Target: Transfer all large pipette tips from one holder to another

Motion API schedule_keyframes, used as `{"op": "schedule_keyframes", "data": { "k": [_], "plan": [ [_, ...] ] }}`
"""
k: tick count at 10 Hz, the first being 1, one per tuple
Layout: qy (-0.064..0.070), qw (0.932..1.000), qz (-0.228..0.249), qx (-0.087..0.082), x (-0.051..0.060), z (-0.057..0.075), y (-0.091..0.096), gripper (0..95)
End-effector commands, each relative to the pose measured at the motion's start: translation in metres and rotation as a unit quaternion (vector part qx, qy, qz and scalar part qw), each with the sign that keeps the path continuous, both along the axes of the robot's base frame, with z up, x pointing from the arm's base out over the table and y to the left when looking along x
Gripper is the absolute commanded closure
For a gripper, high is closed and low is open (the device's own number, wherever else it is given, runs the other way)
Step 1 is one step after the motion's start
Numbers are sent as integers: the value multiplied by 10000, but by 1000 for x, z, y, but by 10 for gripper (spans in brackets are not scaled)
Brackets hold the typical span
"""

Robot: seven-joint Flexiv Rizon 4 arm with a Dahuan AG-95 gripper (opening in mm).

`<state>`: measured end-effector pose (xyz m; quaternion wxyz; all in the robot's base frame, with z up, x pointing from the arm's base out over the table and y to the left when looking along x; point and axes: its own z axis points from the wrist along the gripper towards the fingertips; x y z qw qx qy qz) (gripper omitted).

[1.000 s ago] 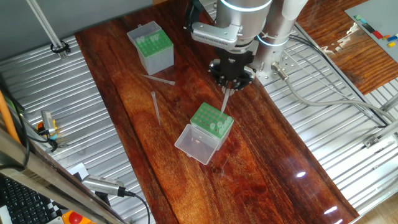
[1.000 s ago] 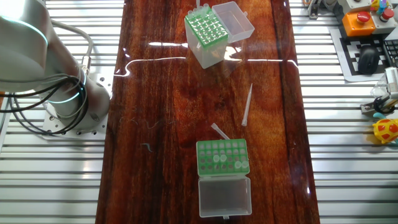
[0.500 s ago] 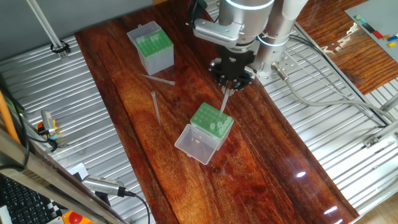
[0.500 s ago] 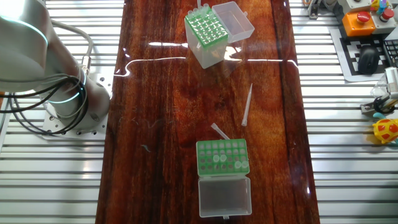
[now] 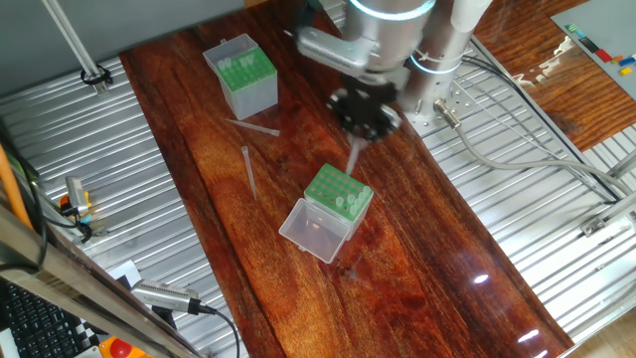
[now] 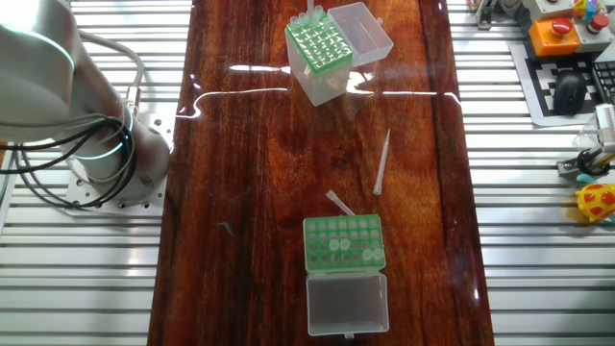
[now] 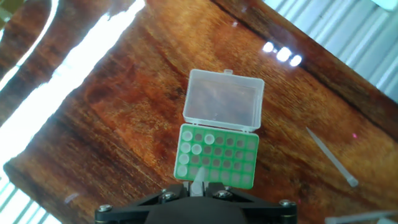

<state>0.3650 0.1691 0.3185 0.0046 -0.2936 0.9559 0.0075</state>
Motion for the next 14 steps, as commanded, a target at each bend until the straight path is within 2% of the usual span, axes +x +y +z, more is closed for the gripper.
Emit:
{"op": "schedule_keyframes", "data": {
  "k": [1,3,4,5,6,7,8,9,10,11,12,13,14],
  "plan": [
    [-70,9905,1361,184,16,-5,-97,950],
    [-98,9923,1227,122,16,-5,-96,950],
    [-160,9961,855,127,16,-5,-96,950],
    [-199,9976,657,-93,16,-5,-96,950],
    [-199,9991,284,-226,16,-5,-96,950],
    [-191,9998,40,-102,17,-3,-106,950],
    [-140,9996,240,-31,24,0,-143,950],
    [-117,9981,607,-30,34,0,-185,950],
    [-123,9952,965,81,44,-2,-223,950],
    [-54,9935,1107,264,49,-3,-246,950],
    [-3,9937,1090,261,46,-2,-245,950],
    [2,9960,855,271,46,-2,-245,950],
    [-22,9985,476,250,46,-2,-245,760]
  ]
}}
